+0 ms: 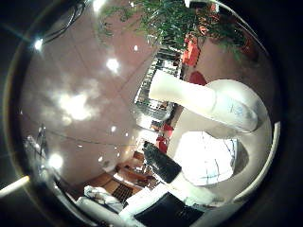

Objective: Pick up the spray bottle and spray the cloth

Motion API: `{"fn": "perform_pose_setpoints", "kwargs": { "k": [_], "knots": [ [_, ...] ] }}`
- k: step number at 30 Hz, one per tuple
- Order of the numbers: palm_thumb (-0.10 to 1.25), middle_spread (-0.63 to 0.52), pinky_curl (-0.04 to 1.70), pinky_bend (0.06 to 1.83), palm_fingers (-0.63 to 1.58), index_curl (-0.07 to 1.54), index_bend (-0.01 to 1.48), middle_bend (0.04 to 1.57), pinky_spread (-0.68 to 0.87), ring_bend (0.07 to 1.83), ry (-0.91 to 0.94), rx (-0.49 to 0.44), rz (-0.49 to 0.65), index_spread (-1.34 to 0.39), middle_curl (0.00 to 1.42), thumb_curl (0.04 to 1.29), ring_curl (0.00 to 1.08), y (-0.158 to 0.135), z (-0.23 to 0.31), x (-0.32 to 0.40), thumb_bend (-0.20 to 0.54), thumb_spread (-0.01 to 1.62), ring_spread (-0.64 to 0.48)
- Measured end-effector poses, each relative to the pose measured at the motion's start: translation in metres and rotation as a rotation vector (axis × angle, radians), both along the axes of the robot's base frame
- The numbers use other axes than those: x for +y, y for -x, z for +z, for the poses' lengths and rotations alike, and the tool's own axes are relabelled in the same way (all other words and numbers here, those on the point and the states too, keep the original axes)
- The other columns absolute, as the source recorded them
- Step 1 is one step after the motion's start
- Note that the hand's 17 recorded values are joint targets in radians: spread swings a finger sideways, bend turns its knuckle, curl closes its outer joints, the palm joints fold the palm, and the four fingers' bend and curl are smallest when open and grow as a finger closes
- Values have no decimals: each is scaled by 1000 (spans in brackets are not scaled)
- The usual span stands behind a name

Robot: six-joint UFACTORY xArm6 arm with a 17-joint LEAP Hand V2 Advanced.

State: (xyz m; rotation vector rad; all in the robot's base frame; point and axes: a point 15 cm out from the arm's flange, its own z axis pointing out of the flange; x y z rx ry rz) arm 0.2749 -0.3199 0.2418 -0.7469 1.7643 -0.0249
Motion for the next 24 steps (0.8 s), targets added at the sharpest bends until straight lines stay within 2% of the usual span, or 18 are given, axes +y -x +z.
{"fn": "perform_pose_setpoints", "kwargs": {
  "k": [10,14,17,18,20,22,24],
  "knots": [
    [486,213,293,412,124,260,149,289,415,508,-28,-39,86,-92,365,288,275,-60,4,33,-22,1086,230],
    [513,193,282,375,217,276,168,315,413,539,-16,-38,107,-77,371,292,279,-86,4,46,-15,1083,217],
    [590,101,269,377,449,285,167,407,367,646,-27,-52,121,-102,404,307,298,-111,6,61,-4,1089,139],
    [675,20,265,428,701,277,167,496,261,768,-39,-59,129,-145,436,328,323,-120,7,68,16,1093,20],
    [797,-88,327,638,1108,313,215,611,4,917,-74,-65,142,-242,500,361,387,-134,11,82,33,1081,-122],
    [886,-128,411,794,1371,411,397,778,-159,988,-117,-61,163,-293,571,390,444,-146,14,98,40,1067,-169],
    [961,-134,482,942,1401,521,636,924,-231,1064,-154,-64,177,-295,619,418,480,-155,18,111,40,1064,-181]
  ]
}}
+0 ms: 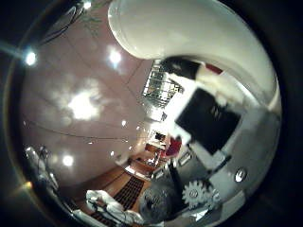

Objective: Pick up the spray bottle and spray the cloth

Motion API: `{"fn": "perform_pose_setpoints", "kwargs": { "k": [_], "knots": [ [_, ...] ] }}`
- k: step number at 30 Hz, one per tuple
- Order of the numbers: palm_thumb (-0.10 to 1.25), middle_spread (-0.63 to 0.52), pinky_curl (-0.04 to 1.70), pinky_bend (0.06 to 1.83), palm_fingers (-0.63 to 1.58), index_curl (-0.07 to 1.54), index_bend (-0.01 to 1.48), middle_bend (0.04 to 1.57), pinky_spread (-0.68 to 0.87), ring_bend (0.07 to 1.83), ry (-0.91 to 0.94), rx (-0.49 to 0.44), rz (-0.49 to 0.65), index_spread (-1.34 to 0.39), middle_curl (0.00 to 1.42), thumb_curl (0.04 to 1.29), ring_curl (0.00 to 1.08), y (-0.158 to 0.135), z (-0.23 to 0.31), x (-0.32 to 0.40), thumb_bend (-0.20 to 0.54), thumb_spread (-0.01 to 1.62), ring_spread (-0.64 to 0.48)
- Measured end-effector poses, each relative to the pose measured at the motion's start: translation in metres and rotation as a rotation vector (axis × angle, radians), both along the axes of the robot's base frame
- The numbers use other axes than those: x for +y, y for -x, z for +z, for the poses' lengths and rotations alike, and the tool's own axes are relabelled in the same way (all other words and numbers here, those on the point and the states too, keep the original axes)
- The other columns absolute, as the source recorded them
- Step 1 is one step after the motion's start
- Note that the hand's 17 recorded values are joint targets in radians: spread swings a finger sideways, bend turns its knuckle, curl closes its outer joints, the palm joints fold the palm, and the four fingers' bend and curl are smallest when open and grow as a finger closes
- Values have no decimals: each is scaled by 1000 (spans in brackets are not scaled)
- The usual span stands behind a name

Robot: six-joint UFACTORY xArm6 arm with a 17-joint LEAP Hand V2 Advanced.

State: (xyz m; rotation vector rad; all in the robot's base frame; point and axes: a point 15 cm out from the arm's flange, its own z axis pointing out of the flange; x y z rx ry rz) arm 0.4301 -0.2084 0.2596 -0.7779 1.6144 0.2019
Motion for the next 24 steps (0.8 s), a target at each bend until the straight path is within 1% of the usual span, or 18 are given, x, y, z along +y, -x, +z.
{"fn": "perform_pose_setpoints", "kwargs": {
  "k": [2,3,4,6,10,15,16,19,24],
  "knots": [
    [991,-129,531,1036,1356,587,769,997,-248,1140,-19,-8,4,-283,639,435,508,-7,5,7,28,1064,-180],
    [1012,-121,567,1097,1340,627,852,1078,-239,1189,-28,-9,9,-275,663,448,530,-10,7,12,23,1067,-178],
    [1028,-117,594,1139,1314,653,909,1107,-234,1226,-38,-12,14,-266,670,458,546,-14,11,17,20,1069,-180],
    [1057,-113,667,1218,1239,708,1027,1228,-213,1305,-59,-26,16,-242,703,488,586,-21,22,25,4,1075,-184],
    [1069,-109,778,1271,1171,746,1138,1315,-184,1380,-63,-68,47,-210,719,538,625,-24,53,39,-11,1061,-185],
    [1075,-103,906,1254,1158,747,1164,1356,-170,1455,-16,-111,136,-194,711,599,641,-25,103,64,-11,1032,-170],
    [1075,-103,919,1253,1157,746,1166,1357,-170,1457,2,-106,161,-193,709,604,641,-23,108,68,-11,1029,-169],
    [1077,-101,993,1219,1157,744,1177,1369,-162,1471,102,-43,256,-190,699,630,638,-12,119,76,-12,1019,-166],
    [1063,-99,1099,1174,1154,739,1186,1384,-153,1476,380,133,430,-187,688,658,633,15,142,74,-14,1012,-166]
  ]
}}
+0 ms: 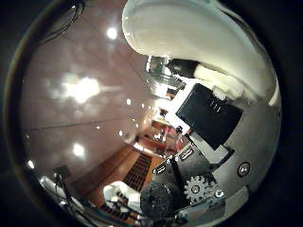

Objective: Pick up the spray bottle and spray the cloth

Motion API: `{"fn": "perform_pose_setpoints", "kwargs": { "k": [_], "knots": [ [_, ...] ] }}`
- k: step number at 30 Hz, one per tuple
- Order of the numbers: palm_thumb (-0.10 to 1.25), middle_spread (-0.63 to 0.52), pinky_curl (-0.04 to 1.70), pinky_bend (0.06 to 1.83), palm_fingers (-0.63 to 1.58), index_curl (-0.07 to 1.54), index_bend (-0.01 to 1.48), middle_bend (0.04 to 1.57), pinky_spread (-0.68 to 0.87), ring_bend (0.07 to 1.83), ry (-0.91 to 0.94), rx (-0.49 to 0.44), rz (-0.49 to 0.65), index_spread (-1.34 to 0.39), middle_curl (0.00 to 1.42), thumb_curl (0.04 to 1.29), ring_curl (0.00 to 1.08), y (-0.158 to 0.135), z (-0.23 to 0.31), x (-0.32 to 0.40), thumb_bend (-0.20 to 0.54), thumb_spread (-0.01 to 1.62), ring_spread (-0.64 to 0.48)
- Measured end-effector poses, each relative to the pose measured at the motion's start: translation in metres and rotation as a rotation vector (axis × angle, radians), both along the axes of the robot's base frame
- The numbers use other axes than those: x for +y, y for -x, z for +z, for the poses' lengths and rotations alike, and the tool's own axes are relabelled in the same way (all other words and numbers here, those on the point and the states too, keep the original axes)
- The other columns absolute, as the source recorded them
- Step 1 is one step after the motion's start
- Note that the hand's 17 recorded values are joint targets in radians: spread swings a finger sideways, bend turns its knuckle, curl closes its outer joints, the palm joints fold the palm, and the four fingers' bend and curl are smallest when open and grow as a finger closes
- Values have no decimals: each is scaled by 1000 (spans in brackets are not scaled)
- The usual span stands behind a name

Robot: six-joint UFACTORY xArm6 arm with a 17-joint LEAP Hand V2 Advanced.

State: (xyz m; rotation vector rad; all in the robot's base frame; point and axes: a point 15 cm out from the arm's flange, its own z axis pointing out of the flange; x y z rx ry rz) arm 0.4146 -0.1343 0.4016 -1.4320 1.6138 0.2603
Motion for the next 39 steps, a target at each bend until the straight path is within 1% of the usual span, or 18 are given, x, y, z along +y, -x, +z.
{"fn": "perform_pose_setpoints", "kwargs": {
  "k": [3,7,9,16,20,24,27,36,39],
  "knots": [
    [1061,-99,1145,1151,1155,736,1187,1387,-151,1477,169,66,95,-187,683,668,631,14,28,6,-13,1010,-166],
    [1055,-98,1206,1117,1159,731,1191,1389,-151,1480,391,151,188,-187,677,684,629,27,43,18,-13,1006,-166],
    [1050,-98,1230,1103,1160,728,1192,1390,-152,1480,503,192,239,-186,674,691,629,28,47,29,-14,1001,-166],
    [1041,-98,1291,1069,1164,727,1195,1390,-156,1478,877,332,399,-187,668,709,629,25,41,75,-14,999,-167],
    [1036,-98,1311,1057,1166,726,1194,1395,-159,1476,1101,397,449,-187,664,716,629,17,32,95,-14,997,-167],
    [1032,-98,1327,1048,1167,726,1193,1396,-161,1475,1294,433,480,-187,661,723,629,1,18,119,-13,1000,-167],
    [1031,-98,1337,1042,1168,726,1192,1396,-164,1474,1347,458,501,-187,659,727,629,-9,0,141,-13,1002,-167],
    [1019,-98,1354,1032,1170,726,1191,1397,-169,1473,1373,552,553,-187,655,741,629,-20,-55,172,-13,998,-167],
    [1018,-98,1358,1030,1171,726,1190,1397,-170,1472,1375,561,555,-187,655,744,629,-24,-65,176,-13,997,-167]
  ]
}}
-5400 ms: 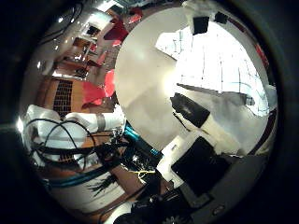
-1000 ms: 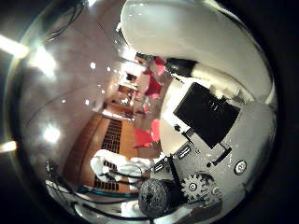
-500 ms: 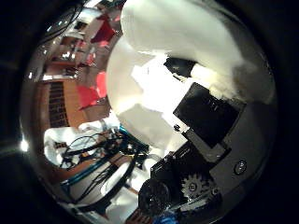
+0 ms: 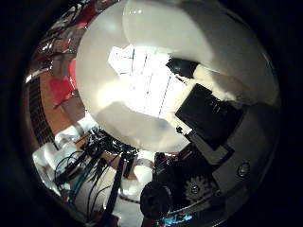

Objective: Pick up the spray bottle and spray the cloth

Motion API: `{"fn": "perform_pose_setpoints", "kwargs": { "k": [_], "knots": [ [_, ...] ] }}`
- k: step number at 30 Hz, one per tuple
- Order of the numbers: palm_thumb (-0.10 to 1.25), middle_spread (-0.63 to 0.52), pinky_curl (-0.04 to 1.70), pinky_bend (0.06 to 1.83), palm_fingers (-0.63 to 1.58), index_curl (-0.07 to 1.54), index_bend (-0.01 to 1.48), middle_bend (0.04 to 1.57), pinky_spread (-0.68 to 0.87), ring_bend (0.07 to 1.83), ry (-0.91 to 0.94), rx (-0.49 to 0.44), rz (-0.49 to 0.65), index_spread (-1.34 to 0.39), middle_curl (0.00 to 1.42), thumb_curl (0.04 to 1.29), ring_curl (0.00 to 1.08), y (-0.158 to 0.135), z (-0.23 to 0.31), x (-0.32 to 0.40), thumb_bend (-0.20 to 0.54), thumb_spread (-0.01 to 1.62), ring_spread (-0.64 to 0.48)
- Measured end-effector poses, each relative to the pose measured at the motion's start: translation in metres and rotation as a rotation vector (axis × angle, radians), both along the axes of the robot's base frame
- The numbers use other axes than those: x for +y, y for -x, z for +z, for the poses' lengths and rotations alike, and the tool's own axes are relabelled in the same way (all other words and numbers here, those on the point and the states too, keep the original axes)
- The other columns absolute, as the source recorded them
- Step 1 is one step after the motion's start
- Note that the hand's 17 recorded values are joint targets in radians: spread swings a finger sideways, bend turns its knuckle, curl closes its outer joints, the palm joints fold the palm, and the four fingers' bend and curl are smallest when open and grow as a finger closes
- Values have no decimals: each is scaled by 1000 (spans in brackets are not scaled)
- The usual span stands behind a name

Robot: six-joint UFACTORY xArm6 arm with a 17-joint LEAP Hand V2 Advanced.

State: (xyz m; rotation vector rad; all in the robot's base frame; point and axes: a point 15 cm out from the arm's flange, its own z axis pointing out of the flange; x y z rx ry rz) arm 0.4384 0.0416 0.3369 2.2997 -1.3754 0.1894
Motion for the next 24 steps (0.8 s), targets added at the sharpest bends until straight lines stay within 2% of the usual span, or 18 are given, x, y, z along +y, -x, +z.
{"fn": "perform_pose_setpoints", "kwargs": {
  "k": [7,11,16,24],
  "knots": [
    [1017,-98,1363,1028,1169,726,1191,1399,-173,1470,-31,-25,13,-187,653,750,632,-5,6,6,-13,998,-169],
    [1016,-98,1364,1028,1169,726,1191,1399,-174,1469,-128,-40,9,-187,653,752,634,4,18,24,-13,998,-170],
    [1016,-98,1366,1028,1168,726,1192,1401,-176,1466,-413,-31,-4,-187,652,753,636,22,31,85,-13,998,-171],
    [1028,-98,1367,1028,1166,726,1193,1404,-178,1464,-927,-147,-12,-187,655,758,640,22,106,190,-12,994,-172]
  ]
}}
